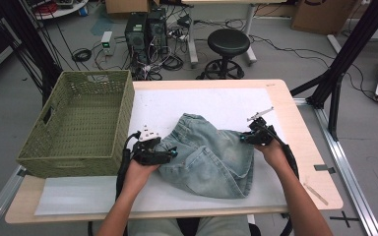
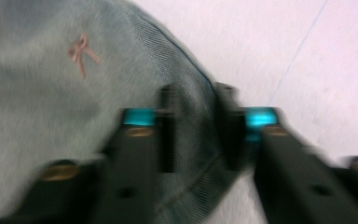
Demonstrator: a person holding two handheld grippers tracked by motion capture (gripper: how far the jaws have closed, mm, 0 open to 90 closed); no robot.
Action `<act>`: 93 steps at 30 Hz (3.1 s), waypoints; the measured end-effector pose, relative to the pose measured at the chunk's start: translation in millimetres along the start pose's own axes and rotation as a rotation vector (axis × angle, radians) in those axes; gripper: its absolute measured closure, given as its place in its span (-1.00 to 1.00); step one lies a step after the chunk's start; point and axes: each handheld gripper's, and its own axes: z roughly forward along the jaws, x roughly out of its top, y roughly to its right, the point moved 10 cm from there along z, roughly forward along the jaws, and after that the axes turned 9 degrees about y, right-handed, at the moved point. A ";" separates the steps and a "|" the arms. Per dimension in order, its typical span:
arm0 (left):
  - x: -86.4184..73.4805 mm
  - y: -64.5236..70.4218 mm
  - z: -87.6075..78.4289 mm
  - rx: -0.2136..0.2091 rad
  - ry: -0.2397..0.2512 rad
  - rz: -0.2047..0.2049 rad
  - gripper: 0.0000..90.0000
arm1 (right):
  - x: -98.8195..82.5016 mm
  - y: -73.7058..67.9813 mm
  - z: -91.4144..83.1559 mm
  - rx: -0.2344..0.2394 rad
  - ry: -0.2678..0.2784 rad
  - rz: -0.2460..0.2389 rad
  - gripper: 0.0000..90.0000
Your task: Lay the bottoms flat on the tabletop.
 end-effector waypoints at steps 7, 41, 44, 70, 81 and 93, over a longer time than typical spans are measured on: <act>-15.1 -3.1 -1.8 0.018 -0.056 -0.006 -0.40 | -16.1 3.2 -20.7 -0.032 -0.013 -0.074 0.99; 0.2 -4.6 -1.9 0.075 -0.005 0.070 0.72 | -1.5 -3.4 -1.5 0.049 0.064 0.003 0.88; 15.3 -4.9 -1.1 0.082 0.051 0.080 0.72 | -6.2 0.3 -11.1 0.030 0.067 0.005 0.88; 2.0 20.8 30.4 -0.082 -0.085 -0.014 0.50 | 10.5 1.9 -42.3 0.015 0.224 0.015 -0.06; -15.6 38.1 10.0 -0.162 -0.088 0.132 0.78 | 39.5 -7.6 19.2 -0.003 0.100 -0.027 0.45; 20.6 13.5 12.1 -0.103 0.072 -0.086 0.07 | 30.1 19.5 -15.5 -0.111 0.134 -0.038 0.75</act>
